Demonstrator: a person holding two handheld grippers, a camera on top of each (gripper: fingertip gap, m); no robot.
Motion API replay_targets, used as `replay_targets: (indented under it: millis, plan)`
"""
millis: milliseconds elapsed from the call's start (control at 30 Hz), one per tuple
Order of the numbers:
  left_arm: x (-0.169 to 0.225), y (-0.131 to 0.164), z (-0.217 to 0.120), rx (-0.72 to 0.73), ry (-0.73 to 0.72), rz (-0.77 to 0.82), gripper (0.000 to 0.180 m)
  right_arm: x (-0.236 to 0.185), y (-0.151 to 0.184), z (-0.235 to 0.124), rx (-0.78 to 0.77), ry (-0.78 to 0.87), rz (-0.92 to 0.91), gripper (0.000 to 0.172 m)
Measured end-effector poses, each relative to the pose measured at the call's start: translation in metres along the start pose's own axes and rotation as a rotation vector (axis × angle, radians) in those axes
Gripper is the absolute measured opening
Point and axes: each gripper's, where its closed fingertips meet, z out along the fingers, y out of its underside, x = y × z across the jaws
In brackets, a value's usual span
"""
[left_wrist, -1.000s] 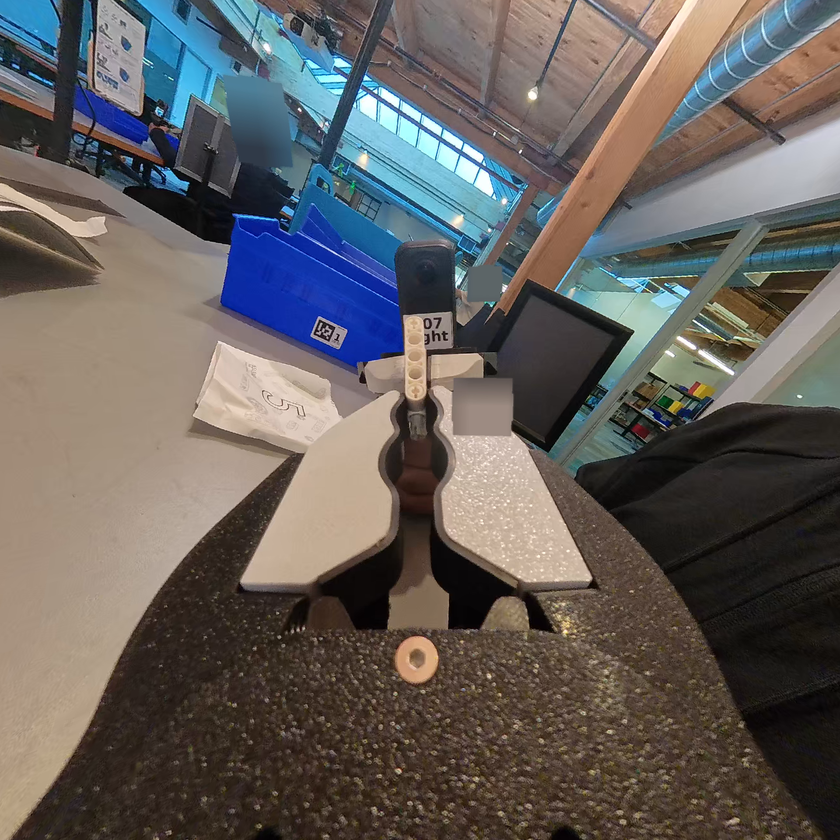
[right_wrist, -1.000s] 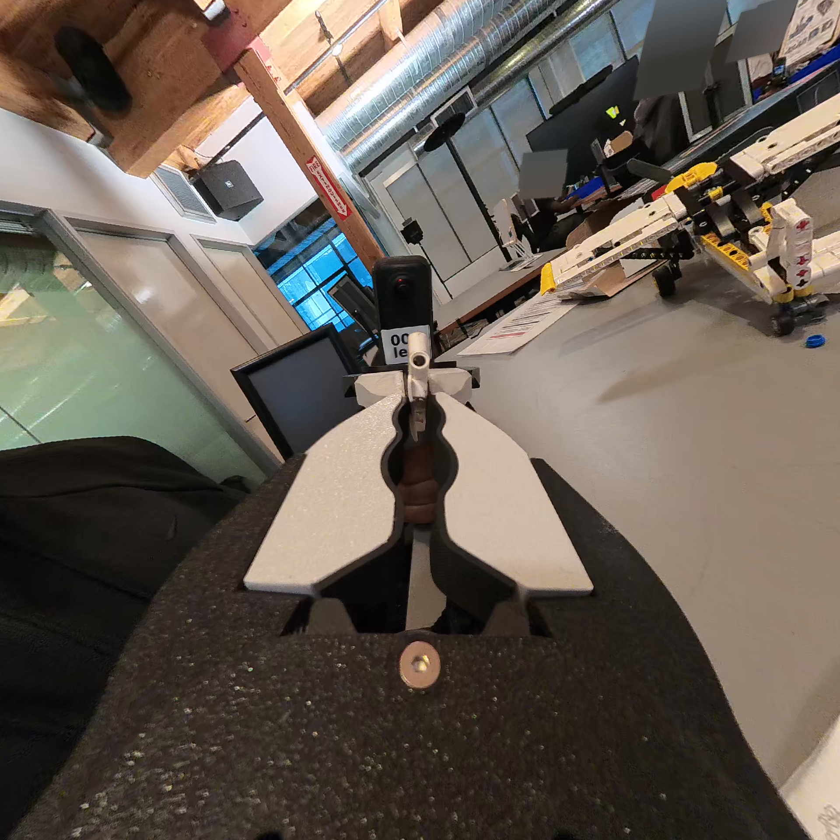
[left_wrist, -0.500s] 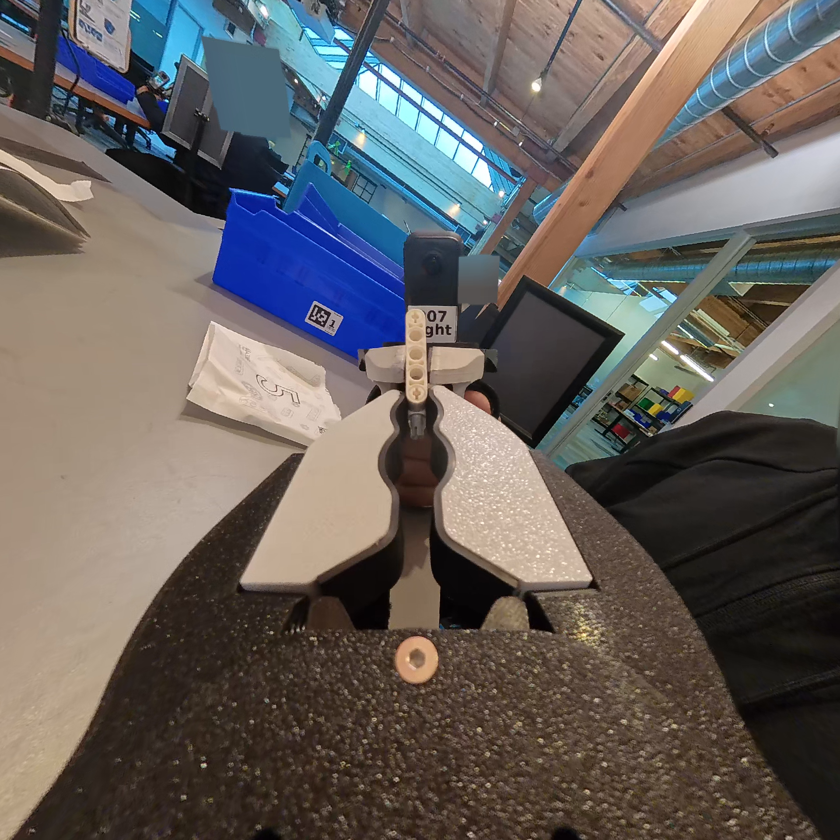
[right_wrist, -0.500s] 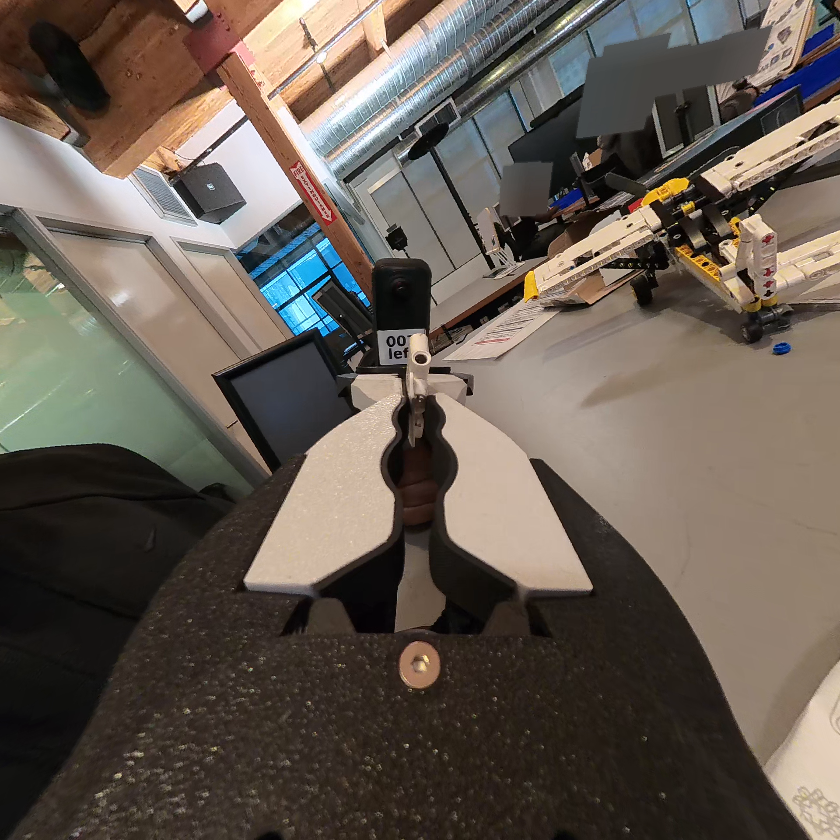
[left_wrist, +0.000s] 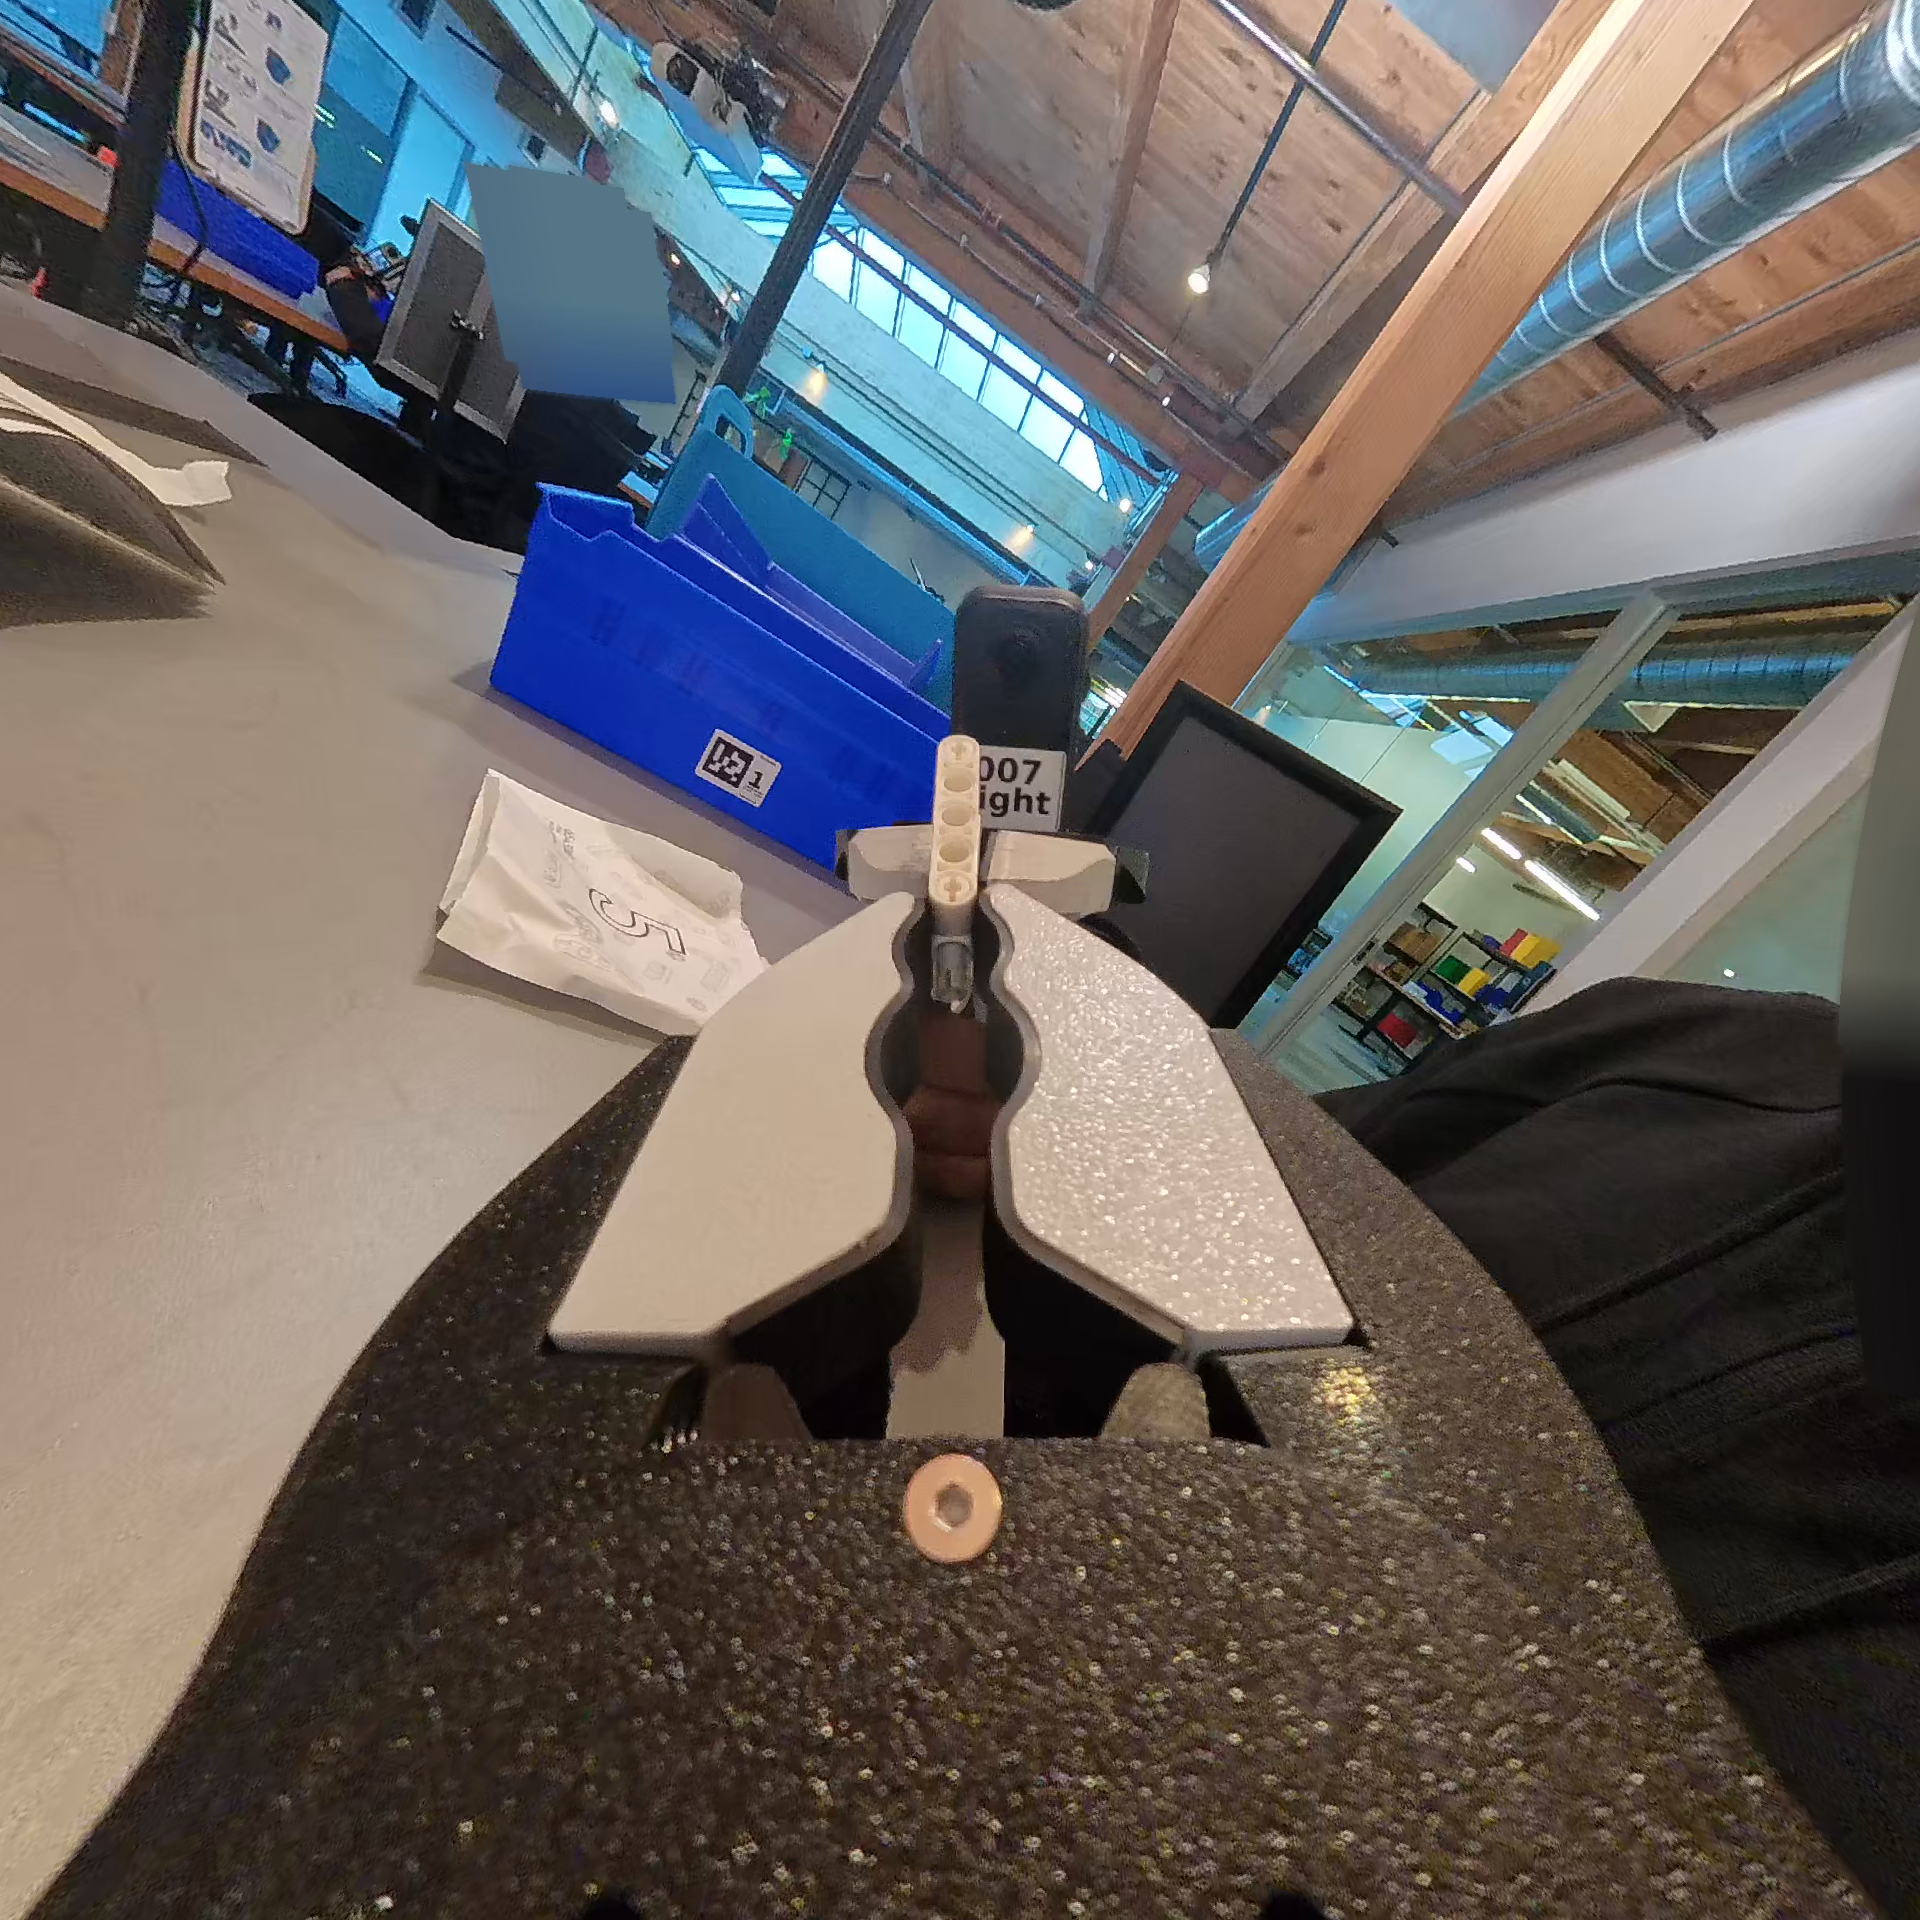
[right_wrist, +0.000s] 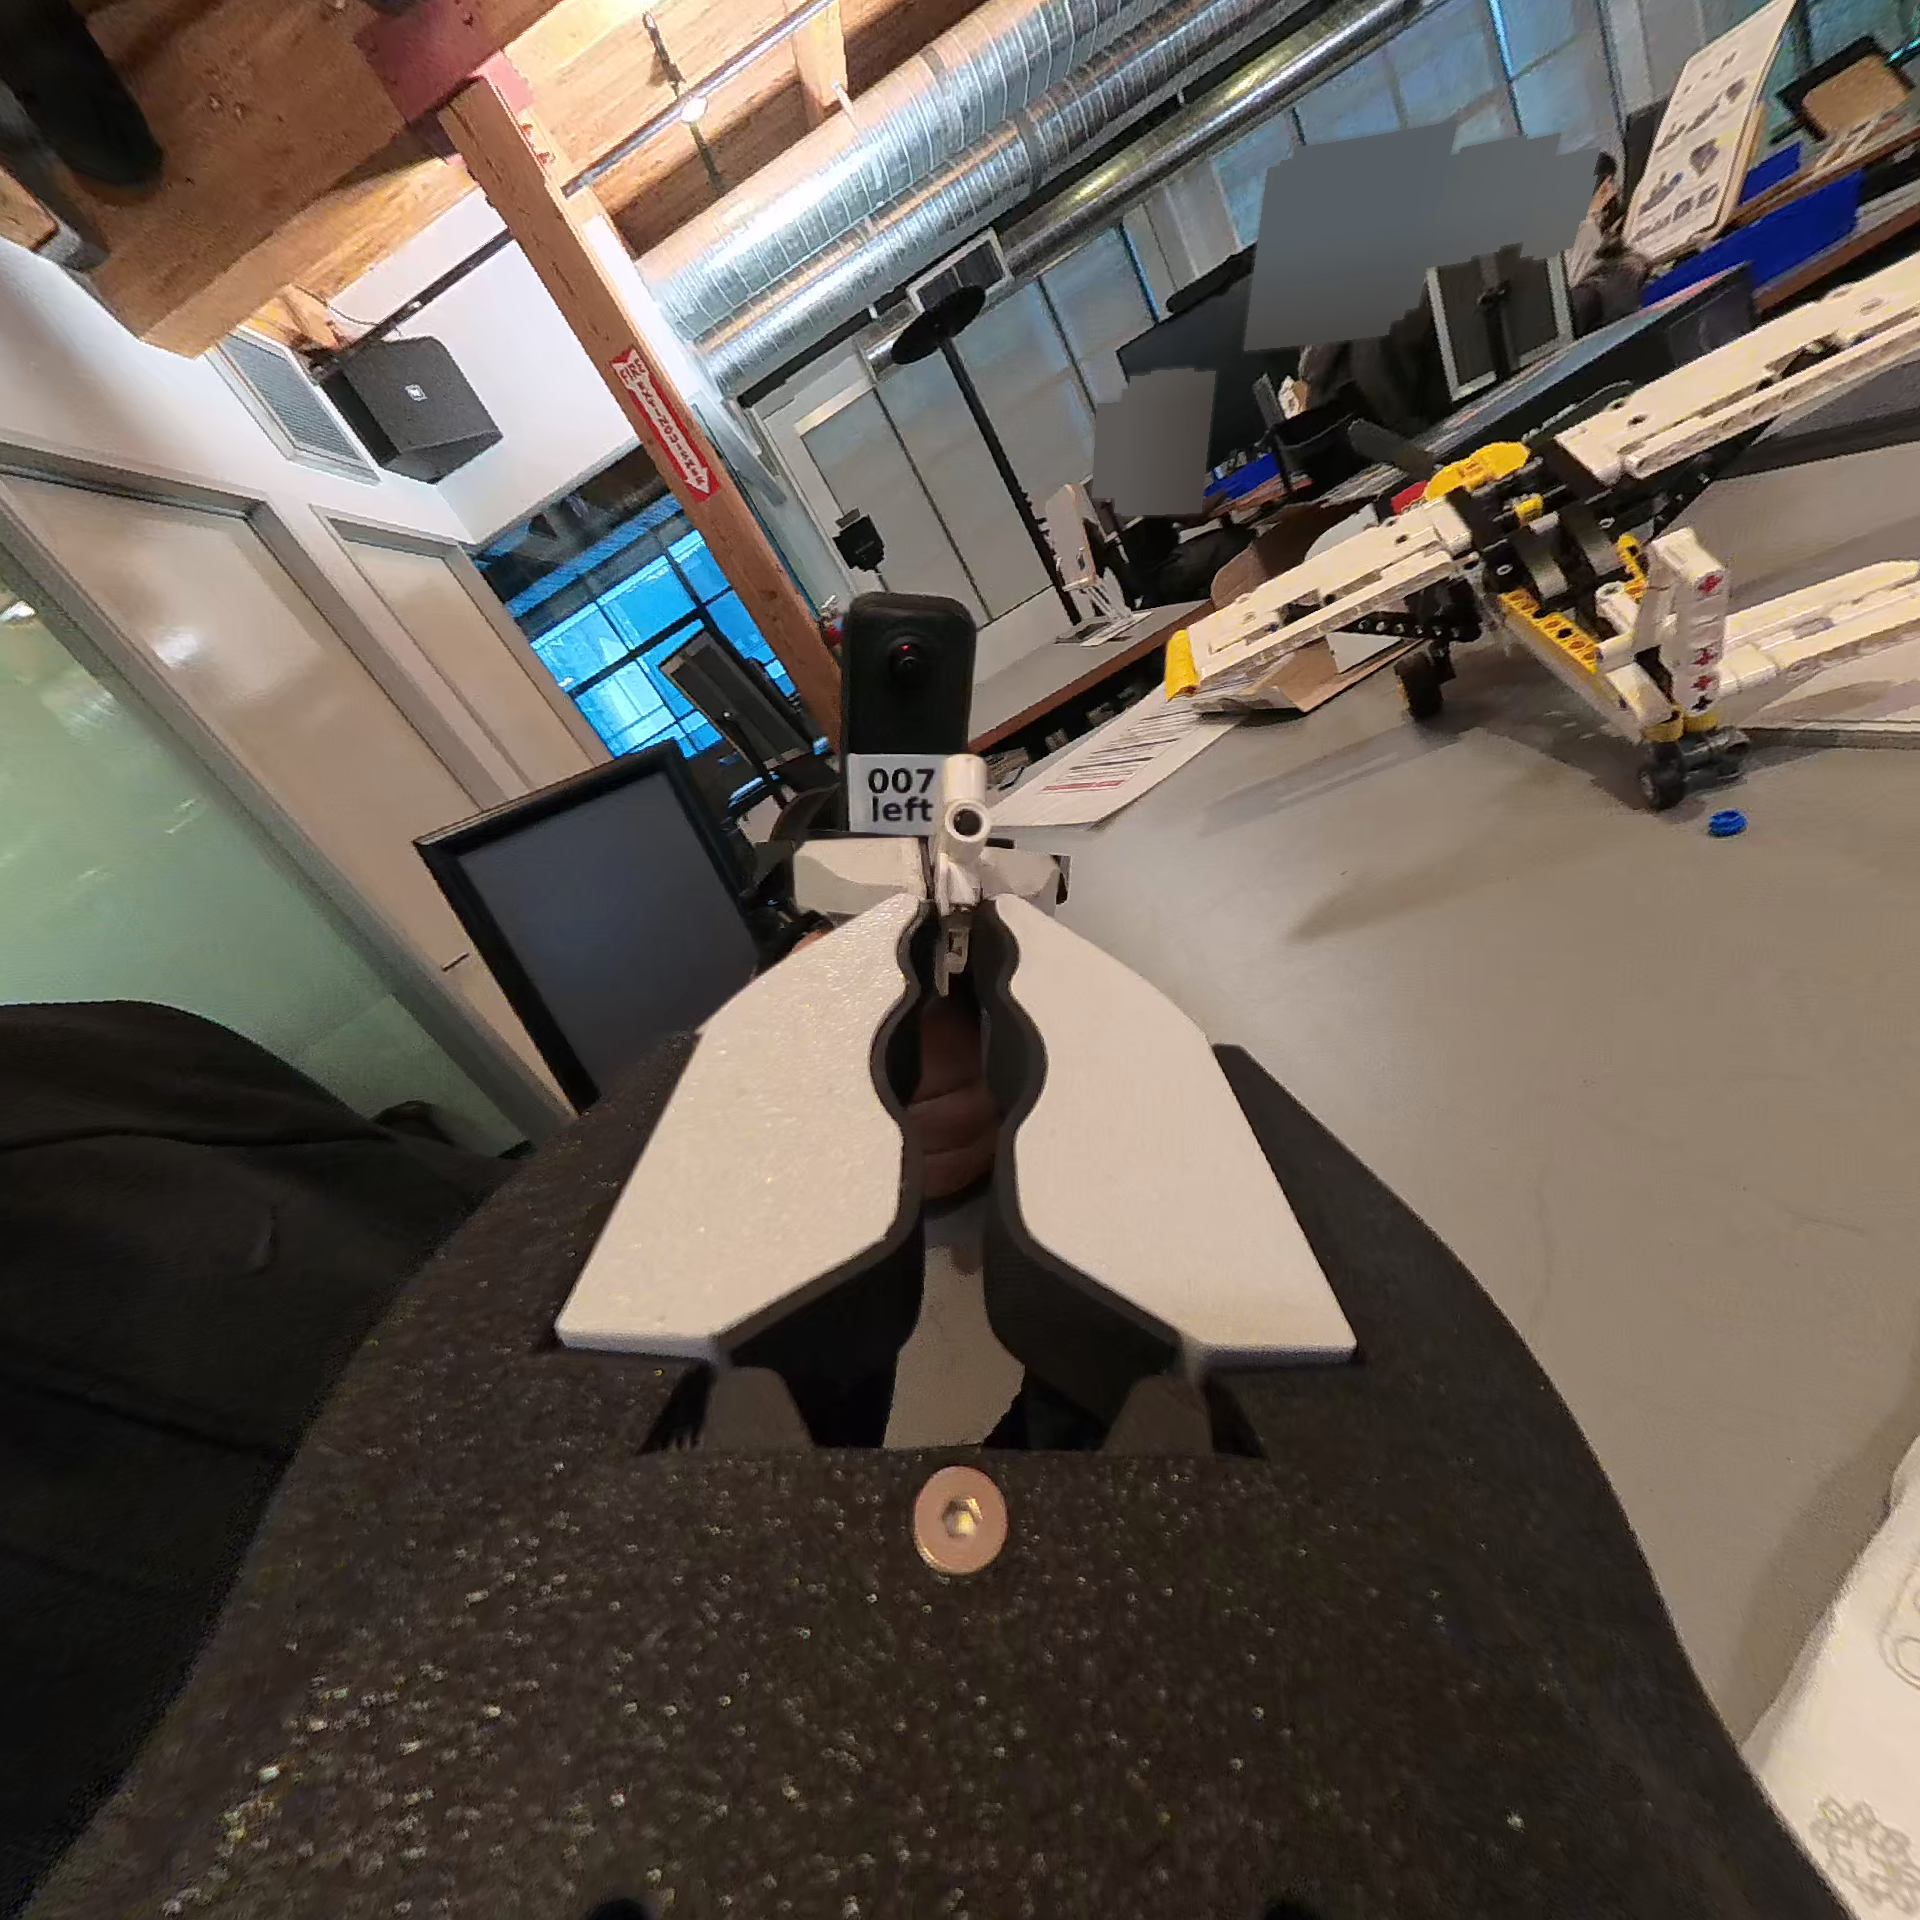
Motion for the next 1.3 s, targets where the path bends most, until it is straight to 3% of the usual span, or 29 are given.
replay_targets:
  millis: [733, 967, 1167, 1300]
  plan:
    - [-0.002, -0.007, 0.0, 0.081, 0.003, -0.01, 0.009, 0.003, 0.004, 0.002, -0.009, 0.087, -0.08, 0.007]
    - [-0.001, -0.017, -0.013, 0.13, 0.041, 0.023, 0.019, 0.001, 0.003, -0.001, 0.004, 0.095, -0.105, 0.007]
    - [0.001, -0.002, 0.003, 0.041, 0.017, 0.055, 0.031, -0.002, 0.0, -0.003, 0.038, 0.074, -0.111, 0.007]
    - [0.003, -0.001, 0.006, 0.047, -0.011, 0.107, 0.018, -0.001, 0.001, -0.001, 0.034, 0.081, -0.11, 0.007]
